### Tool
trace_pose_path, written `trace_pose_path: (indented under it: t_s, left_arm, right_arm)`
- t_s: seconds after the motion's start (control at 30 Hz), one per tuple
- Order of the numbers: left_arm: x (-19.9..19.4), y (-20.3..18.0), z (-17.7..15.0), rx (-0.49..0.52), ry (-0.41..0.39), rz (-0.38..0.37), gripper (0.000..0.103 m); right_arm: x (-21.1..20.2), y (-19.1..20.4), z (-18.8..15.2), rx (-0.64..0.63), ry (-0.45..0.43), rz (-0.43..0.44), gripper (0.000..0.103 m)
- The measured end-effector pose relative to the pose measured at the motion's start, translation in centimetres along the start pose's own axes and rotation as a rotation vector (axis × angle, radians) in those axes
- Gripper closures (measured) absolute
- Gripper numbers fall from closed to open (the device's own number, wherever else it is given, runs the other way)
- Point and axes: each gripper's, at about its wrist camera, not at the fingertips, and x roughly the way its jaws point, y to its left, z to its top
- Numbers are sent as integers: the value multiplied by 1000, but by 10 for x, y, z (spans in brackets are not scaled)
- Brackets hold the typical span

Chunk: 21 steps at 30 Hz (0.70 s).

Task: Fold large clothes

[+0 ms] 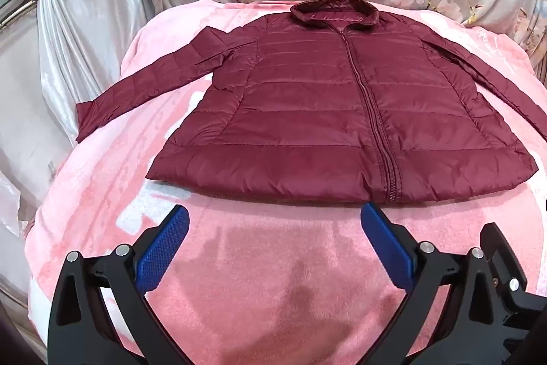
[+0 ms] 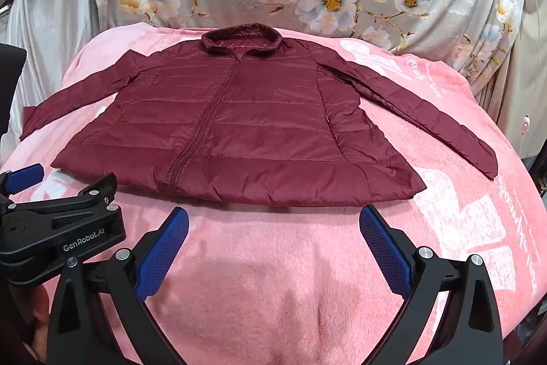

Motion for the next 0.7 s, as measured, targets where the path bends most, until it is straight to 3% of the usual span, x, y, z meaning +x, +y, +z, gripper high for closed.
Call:
trace_pose_path:
  t_s: [0.7]
  left_arm:
    - [-9,7,-2,-14,-6,0,5]
  right_arm:
    - [-6,0,-2,4,-12,5,5]
